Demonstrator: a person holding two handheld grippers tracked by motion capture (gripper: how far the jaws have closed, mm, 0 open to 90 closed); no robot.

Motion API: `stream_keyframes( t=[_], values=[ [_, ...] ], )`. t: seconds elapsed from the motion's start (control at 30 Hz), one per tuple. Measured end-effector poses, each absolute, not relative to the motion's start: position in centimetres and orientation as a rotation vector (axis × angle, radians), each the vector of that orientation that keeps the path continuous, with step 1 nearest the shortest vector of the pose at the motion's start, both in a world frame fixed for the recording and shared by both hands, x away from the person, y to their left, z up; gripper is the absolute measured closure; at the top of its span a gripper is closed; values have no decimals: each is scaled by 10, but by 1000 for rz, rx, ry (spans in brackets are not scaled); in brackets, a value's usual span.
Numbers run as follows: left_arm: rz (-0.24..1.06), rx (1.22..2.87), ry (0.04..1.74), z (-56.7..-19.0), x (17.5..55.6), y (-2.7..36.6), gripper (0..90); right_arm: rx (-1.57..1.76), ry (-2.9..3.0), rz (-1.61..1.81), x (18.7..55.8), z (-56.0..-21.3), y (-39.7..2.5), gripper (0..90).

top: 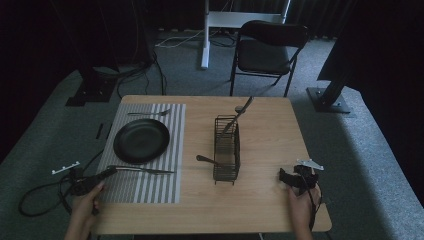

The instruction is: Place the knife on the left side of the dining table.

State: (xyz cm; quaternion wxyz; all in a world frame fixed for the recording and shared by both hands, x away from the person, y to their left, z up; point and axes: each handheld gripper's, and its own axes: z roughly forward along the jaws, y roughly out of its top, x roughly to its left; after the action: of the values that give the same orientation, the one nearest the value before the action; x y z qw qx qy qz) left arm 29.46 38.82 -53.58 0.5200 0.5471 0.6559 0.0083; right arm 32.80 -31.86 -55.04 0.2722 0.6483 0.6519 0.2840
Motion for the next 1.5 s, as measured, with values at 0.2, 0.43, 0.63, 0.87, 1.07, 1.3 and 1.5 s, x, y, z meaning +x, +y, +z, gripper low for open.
stream_keyframes(
  t=[0.2,0.43,0.63,0.87,1.07,1.3,1.5],
  values=[
    [21,1325,1617,-542,299,387,724,1745,1755,764,328,-550,-319,122],
    [96,1412,1632,-544,299,377,702,1745,1755,764,328,-550,-319,121],
    [182,1517,1599,-538,295,363,608,1746,1753,764,328,-550,-319,122],
    [317,1633,1573,-536,283,344,543,1746,1754,765,328,-550,-319,122],
    [426,1714,1563,-535,273,329,456,1746,1754,764,328,-550,-319,122],
    [478,1755,1574,-537,265,319,376,1746,1754,764,328,-550,-319,122],
    [498,1761,1589,-537,260,317,272,1746,1754,764,328,-550,-319,122]
  ],
)
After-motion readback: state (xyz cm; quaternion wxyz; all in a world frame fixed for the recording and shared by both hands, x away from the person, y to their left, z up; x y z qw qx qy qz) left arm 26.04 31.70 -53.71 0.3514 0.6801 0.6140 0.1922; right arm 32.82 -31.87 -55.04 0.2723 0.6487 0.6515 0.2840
